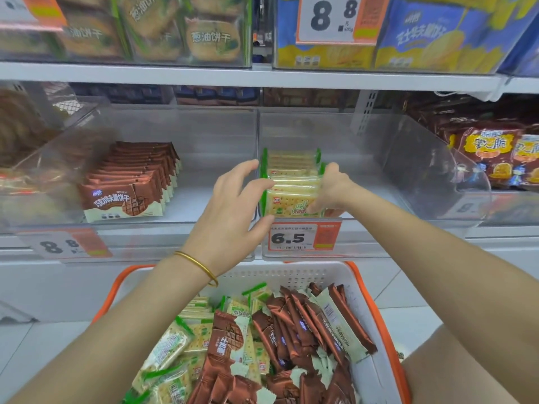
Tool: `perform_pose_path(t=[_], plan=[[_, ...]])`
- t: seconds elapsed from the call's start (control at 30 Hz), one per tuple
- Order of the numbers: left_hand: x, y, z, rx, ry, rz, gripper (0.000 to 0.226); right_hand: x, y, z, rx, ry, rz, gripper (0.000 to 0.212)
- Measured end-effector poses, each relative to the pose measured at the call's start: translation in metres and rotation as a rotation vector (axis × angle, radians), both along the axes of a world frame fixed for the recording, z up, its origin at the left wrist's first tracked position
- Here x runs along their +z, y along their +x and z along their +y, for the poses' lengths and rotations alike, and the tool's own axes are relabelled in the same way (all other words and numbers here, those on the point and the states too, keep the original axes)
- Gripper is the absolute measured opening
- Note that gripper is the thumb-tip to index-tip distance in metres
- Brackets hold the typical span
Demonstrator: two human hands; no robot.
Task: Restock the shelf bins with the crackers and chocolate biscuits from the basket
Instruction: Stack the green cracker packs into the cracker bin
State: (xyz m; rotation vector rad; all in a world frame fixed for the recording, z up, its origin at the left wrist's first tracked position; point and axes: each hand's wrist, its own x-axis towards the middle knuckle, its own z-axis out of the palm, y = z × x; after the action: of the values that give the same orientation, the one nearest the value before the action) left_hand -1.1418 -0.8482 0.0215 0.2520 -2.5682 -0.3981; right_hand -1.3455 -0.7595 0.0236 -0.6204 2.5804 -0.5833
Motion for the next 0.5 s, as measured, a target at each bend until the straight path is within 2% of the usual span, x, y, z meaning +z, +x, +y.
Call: perform_pose_path(t=[0.13, 0.23, 0.3, 0.37, 0.43, 0.5], plan=[[-0.005, 0.008, 0.000, 0.024, 0.038, 0.048, 0.043, 0.007, 0.005, 0.006, -0.015, 0.006, -0.006, 0.074], [-0.010, 0.020, -0.002, 0.026, 0.081, 0.140, 0.039, 0.020, 0.011, 0.013, -0.012, 0.010, 0.115, 0.070], [-0.017, 0.038, -0.001, 0.049, 0.146, 0.211, 0.033, 0.037, 0.027, 0.023, 0.007, -0.117, 0.276, 0.060], [-0.032, 0.064, 0.000, 0.100, 0.185, 0.242, 0.026, 0.053, 0.060, 0.037, 0.063, -0.353, 0.368, 0.044], [-0.058, 0.094, -0.006, 0.168, 0.109, 0.197, 0.022, 0.053, 0.102, 0.051, 0.184, -0.531, 0.314, 0.033], [-0.088, 0.116, -0.020, 0.240, 0.069, 0.029, 0.021, 0.033, 0.138, 0.056, 0.329, -0.558, 0.164, 0.030]])
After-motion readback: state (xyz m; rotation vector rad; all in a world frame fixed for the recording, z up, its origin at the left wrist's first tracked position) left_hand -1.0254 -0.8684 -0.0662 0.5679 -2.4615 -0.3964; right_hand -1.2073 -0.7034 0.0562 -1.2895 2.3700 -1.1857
